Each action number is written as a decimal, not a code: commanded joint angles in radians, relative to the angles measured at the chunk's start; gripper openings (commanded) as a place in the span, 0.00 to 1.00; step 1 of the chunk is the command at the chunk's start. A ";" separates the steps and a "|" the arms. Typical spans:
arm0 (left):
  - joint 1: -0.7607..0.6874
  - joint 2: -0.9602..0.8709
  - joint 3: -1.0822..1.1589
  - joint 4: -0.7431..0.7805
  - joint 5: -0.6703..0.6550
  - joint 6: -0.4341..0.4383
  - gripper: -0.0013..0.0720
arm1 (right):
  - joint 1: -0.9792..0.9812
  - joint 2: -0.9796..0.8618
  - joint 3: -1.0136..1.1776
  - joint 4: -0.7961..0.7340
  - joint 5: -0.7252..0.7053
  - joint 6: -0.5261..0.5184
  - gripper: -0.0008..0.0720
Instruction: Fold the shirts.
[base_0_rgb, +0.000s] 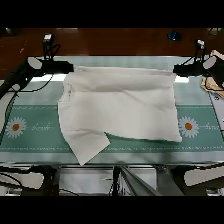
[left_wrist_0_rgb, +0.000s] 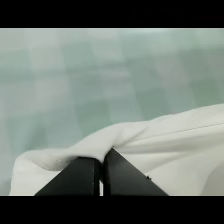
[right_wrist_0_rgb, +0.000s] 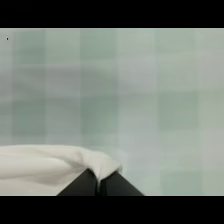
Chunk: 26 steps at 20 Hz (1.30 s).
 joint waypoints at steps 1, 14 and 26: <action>-0.012 -0.039 0.001 -0.001 0.060 0.023 0.05 | 0.000 -0.022 0.000 0.015 -0.063 -0.006 0.04; 0.018 0.022 -0.001 0.161 -0.462 -0.088 0.05 | 0.000 0.011 0.000 -0.134 0.427 0.008 0.04; 0.045 -0.029 0.084 0.225 -0.590 -0.168 0.63 | -0.005 0.006 0.035 -0.136 0.457 -0.025 0.29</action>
